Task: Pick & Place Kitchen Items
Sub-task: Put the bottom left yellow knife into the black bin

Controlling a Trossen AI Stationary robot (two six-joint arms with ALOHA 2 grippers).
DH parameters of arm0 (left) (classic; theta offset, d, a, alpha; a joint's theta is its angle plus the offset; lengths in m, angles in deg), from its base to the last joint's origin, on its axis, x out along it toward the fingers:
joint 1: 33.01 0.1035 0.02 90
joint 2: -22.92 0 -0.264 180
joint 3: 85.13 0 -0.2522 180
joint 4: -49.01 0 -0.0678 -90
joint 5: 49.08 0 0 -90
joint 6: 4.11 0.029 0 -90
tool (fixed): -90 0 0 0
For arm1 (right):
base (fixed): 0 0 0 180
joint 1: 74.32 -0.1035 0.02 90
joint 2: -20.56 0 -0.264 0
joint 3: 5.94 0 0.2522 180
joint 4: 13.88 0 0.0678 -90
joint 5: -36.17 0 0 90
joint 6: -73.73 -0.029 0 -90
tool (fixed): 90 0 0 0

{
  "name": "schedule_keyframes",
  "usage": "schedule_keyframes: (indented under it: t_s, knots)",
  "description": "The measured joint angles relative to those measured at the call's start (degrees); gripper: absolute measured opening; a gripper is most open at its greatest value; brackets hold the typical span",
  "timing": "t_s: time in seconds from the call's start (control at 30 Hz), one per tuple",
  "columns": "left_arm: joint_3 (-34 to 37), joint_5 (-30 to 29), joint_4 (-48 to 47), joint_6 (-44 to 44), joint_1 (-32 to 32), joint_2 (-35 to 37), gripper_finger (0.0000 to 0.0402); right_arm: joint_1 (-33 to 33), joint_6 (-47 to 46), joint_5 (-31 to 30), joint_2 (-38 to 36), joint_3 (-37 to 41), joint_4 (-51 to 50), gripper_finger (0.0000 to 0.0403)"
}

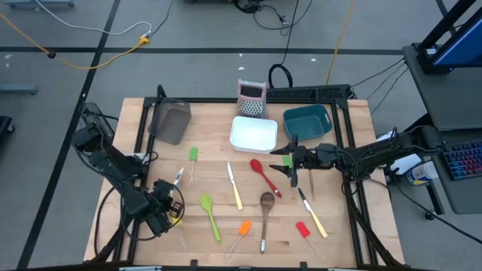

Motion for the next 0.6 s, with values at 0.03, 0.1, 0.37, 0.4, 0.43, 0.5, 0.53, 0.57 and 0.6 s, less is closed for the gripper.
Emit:
schedule_keyframes:
  t_s: [0.03, 0.1, 0.37, 0.4, 0.43, 0.5, 0.53, 0.57, 0.6]
  knots:
    - [0.0, 0.0, -0.7, -0.1, 0.0, 0.5, 0.005, 0.0, 0.0, 0.0, 0.0, 0.0, 0.0, 0.0224]
    - [0.0, -0.1, -2.3, -0.3, 0.0, 1.6, 0.0048, 0.0, 0.0, 0.0, 0.0, 0.0, 0.0, 0.0224]
    - [0.0, -2.6, -7.2, -1.4, 0.1, 5.7, 0.0048, 0.0, 0.0, 0.0, 0.0, 0.0, 0.0, 0.0224]
    - [-0.1, -2.6, -7.7, -1.5, 0.2, 6.0, 0.0048, 0.0, 0.0, 0.0, 0.0, 0.0, 0.0, 0.0224]
    - [-0.1, -2.6, -8.5, -1.5, 0.4, 6.1, 0.0049, 0.0, 0.0, 0.0, 0.0, 0.0, 0.0, 0.0224]
    - [-0.1, -2.6, -9.5, -1.3, 0.9, 6.6, 0.0049, 0.0, 0.0, 0.0, 0.0, 0.0, 0.0, 0.0224]
    - [-0.1, -2.6, -9.7, -1.1, 1.2, 6.8, 0.0049, 0.0, 0.0, 0.0, 0.0, 0.0, 0.0, 0.0224]
    - [-0.1, -2.6, -9.8, -0.8, 1.6, 6.9, 0.005, 0.0, 0.0, 0.0, 0.0, 0.0, 0.0, 0.0224]
    - [-0.1, -2.6, -10.1, -0.3, 2.1, 6.9, 0.005, 0.0, 0.0, 0.0, 0.0, 0.0, 0.0, 0.0224]
